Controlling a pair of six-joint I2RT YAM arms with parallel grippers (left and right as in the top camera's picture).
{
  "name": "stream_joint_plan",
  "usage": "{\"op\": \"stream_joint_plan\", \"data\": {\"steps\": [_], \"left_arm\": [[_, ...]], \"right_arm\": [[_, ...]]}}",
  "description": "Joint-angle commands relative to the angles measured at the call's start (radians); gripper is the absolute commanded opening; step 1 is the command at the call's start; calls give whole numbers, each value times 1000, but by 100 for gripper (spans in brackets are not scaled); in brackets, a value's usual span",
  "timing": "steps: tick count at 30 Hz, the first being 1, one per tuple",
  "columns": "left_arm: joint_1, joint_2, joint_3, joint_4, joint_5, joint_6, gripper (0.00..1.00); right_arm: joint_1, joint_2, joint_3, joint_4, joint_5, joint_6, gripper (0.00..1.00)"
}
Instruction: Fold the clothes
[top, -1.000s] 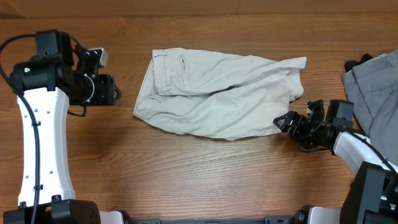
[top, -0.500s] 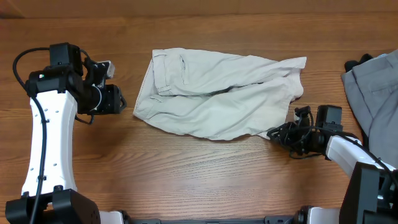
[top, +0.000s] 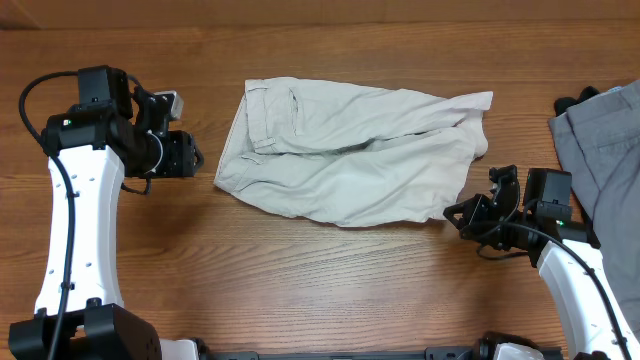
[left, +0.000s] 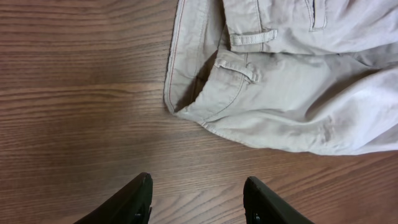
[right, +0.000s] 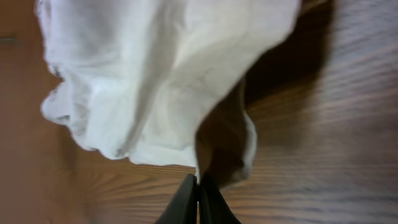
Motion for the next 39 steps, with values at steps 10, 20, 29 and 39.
{"op": "stream_joint_plan", "data": {"steps": [10, 20, 29, 39], "left_arm": [[-2, 9, -11, -1, 15, -10, 52], [-2, 9, -11, -1, 15, -10, 53], [-2, 9, -11, 16, 14, -10, 62], [-51, 82, -80, 74, -8, -10, 66]], "right_arm": [[1, 166, -4, 23, 167, 3, 79], [2, 337, -20, 71, 77, -13, 38], [2, 268, -19, -48, 16, -78, 9], [0, -79, 47, -109, 17, -19, 4]]}}
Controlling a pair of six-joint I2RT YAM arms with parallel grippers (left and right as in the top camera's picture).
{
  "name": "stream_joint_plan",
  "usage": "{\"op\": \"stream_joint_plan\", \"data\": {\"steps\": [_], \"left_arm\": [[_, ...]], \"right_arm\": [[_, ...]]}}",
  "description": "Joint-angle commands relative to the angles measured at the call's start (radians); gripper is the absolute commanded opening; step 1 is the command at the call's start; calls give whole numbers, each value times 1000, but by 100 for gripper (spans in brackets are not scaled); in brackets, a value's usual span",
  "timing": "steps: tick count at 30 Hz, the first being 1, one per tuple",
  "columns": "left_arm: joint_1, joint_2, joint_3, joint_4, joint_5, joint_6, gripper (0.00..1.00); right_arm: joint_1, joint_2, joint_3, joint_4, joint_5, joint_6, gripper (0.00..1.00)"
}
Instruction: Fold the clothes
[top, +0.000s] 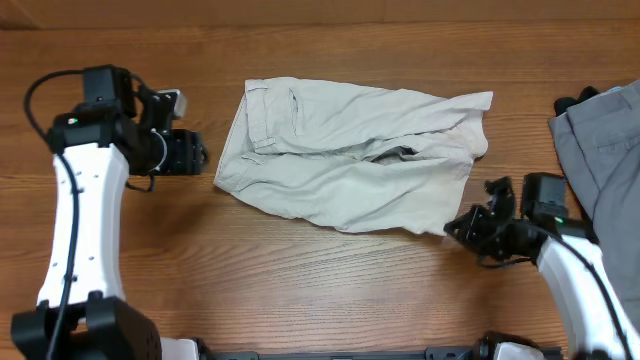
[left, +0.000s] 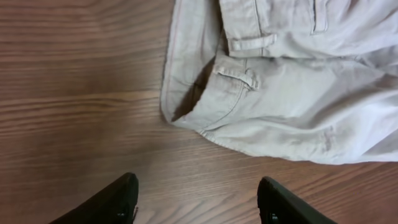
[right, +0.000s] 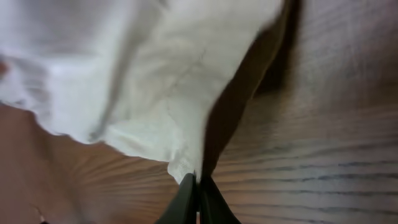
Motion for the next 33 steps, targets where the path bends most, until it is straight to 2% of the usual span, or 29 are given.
{"op": "stream_joint_plan", "data": {"steps": [1, 4, 9, 17, 19, 22, 23, 27, 29, 33], "left_arm": [[-37, 75, -76, 43, -19, -11, 65], [-48, 145, -135, 117, -24, -37, 65], [-42, 272, -153, 177, -50, -55, 58], [-53, 296, -153, 314, -39, 81, 60], [-60, 296, -153, 315, -50, 93, 54], [-71, 296, -163, 313, -42, 104, 29], [-76, 296, -171, 314, -41, 109, 25], [-95, 296, -229, 343, -1, 137, 18], [-97, 296, -255, 358, 24, 141, 4], [-95, 291, -249, 307, 28, 140, 4]], "right_arm": [[4, -107, 42, 1, -17, 47, 4], [4, -178, 45, -12, -16, 66, 4], [4, -234, 48, -17, 30, 79, 4], [4, -231, 57, -22, 29, 79, 4], [4, -231, 57, -22, 29, 79, 4], [4, -231, 57, -21, 29, 79, 4], [4, -231, 57, -19, 29, 79, 4], [4, -231, 58, -10, 29, 79, 4], [4, -231, 66, -15, 29, 79, 4], [4, -231, 114, -53, 32, 77, 4]]}}
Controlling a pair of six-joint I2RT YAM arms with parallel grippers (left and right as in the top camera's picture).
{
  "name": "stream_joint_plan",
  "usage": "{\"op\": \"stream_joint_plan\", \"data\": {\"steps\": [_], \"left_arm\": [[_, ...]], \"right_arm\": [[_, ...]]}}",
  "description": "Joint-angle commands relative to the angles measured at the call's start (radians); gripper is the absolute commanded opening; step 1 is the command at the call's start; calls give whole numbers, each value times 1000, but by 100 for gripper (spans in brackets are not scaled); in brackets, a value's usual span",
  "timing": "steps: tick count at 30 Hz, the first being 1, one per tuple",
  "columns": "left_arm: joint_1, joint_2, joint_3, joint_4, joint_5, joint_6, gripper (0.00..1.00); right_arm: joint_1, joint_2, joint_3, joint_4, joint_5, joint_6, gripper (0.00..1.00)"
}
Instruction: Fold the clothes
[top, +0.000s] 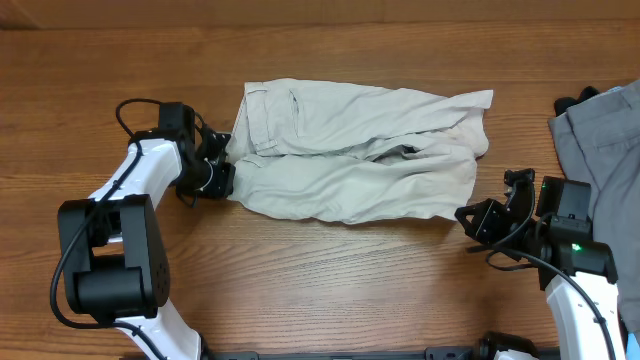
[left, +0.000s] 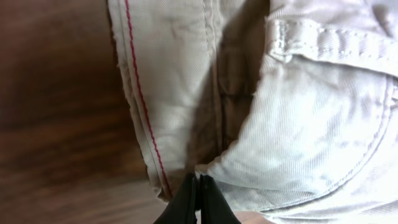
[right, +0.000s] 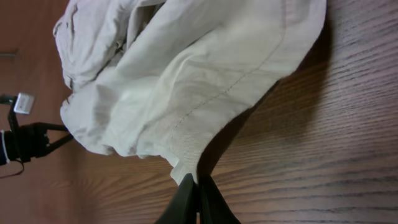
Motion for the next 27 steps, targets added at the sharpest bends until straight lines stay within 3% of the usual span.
{"op": "stream_joint_plan", "data": {"steps": [1, 9, 19, 27], "left_arm": [[-2, -11, 12, -61, 36, 26, 4], [62, -180, 97, -248, 7, -150, 4], [119, -705, 115, -269, 7, -246, 4], [120, -1037, 180, -247, -37, -221, 4]], "right_arm": [[4, -9, 92, -26, 20, 1, 4], [4, -9, 295, -191, 68, -2, 4], [4, -9, 619, -402, 71, -2, 4], [4, -9, 807, -514, 71, -6, 4]]}}
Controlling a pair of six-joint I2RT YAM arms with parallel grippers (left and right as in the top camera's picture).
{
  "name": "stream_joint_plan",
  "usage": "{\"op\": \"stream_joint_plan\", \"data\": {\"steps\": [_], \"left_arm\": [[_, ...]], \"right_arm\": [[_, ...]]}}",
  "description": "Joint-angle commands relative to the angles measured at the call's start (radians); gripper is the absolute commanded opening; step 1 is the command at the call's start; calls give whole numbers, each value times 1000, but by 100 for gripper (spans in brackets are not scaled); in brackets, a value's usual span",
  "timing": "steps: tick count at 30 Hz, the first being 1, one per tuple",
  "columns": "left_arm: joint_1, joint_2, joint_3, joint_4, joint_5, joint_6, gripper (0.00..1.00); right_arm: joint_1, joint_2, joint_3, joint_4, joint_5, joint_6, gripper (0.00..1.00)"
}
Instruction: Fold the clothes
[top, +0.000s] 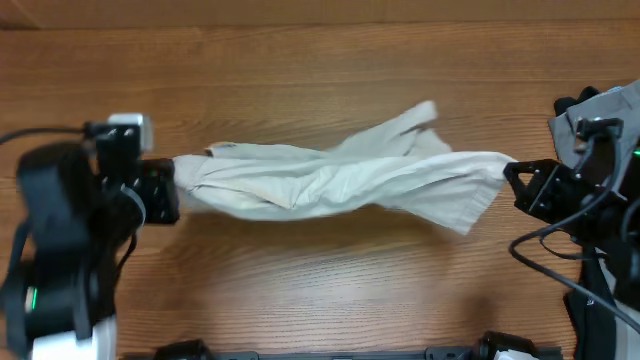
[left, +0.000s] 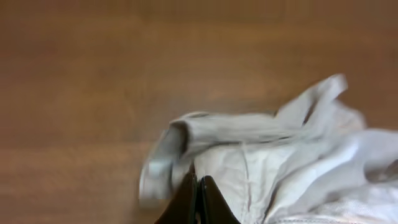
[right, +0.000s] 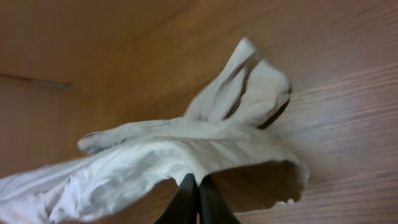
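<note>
The beige shorts (top: 330, 180) hang stretched in the air between my two arms, bunched into a long band above the wooden table (top: 320, 290). My left gripper (top: 172, 188) is shut on the waistband end (left: 186, 143) at the left. My right gripper (top: 512, 172) is shut on the leg hem (right: 205, 155) at the right. In the left wrist view the gripper (left: 199, 186) pinches cloth; in the right wrist view the gripper (right: 198, 186) pinches the hem edge, with the other leg (right: 249, 93) drooping beyond.
A grey garment (top: 610, 115) lies at the table's right edge, behind my right arm.
Both arms have risen and spread apart with the shorts. The garment, flat on the table before, now hangs taut between them. The left arm sits farther left and nearer the camera.
The shorts lay flat with my right gripper shut on the lower leg hem and my left gripper open, left of the waistband. Then the left gripper was shut on the waistband corner. Now both hold the shorts lifted off the table.
</note>
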Motion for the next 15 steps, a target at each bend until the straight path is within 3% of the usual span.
{"op": "stream_joint_plan", "data": {"steps": [1, 4, 8, 15], "left_arm": [[8, -92, 42, 24, -75, -17, 4], [8, -111, 45, 42, -133, -41, 4], [8, -107, 92, 27, -72, -45, 4], [8, -97, 388, -2, -53, -43, 4]], "right_arm": [[4, -8, 52, -5, 11, -6, 4], [4, -5, 52, 25, 57, -6, 4], [4, -5, 87, 21, 40, -34, 4], [4, -10, 384, -80, 39, -51, 4]]}}
